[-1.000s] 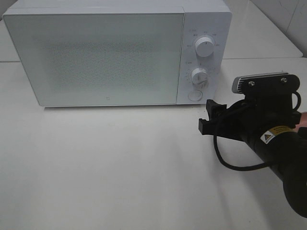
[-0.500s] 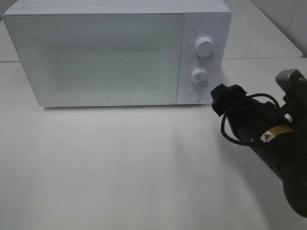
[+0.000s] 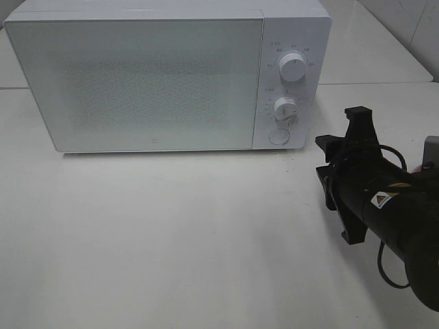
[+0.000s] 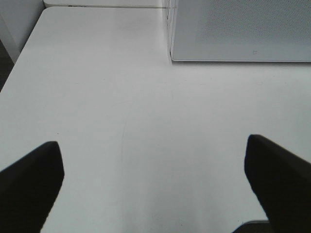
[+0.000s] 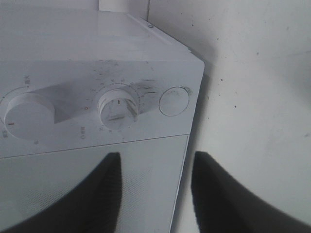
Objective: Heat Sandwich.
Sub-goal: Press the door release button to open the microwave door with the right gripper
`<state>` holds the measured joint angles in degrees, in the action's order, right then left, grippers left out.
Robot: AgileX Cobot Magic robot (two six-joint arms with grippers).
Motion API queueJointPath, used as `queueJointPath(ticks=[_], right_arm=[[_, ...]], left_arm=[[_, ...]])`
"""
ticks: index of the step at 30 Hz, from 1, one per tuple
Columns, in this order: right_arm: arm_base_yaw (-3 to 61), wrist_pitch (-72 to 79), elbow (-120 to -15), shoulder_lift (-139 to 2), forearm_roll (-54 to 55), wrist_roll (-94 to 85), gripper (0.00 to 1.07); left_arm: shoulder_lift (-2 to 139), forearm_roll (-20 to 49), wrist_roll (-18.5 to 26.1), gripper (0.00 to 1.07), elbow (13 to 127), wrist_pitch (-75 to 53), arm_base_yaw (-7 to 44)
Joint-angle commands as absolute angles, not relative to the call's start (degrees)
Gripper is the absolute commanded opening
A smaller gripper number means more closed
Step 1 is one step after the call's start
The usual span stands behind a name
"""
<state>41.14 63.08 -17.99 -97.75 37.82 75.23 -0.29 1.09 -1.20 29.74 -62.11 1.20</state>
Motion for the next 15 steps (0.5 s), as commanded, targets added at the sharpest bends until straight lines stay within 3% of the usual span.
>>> queueJointPath(ticks=[1,2,5,15], right_arm=[[41.3,62.9,-17.8,-97.7,37.4,77.6,0.35],[41.3,62.6,-17.8,-97.7,37.4,77.9,0.23],[41.3,61.3,-17.8,-97.7,37.3,77.9,0.03],[41.3,60.2,-17.8,-97.9,37.6,77.5,0.00]], left_arm=[[-1.6,0.9,-1.1,0.96,29.6,-61.3,1.5],[-1.6,0.9,-1.1,0.96,29.6,-61.3,1.5],[-1.6,0.9,-1.1,0.96,29.6,-61.3,1.5],[-1.6,0.9,-1.1,0.96,29.6,-61.3,1.5]])
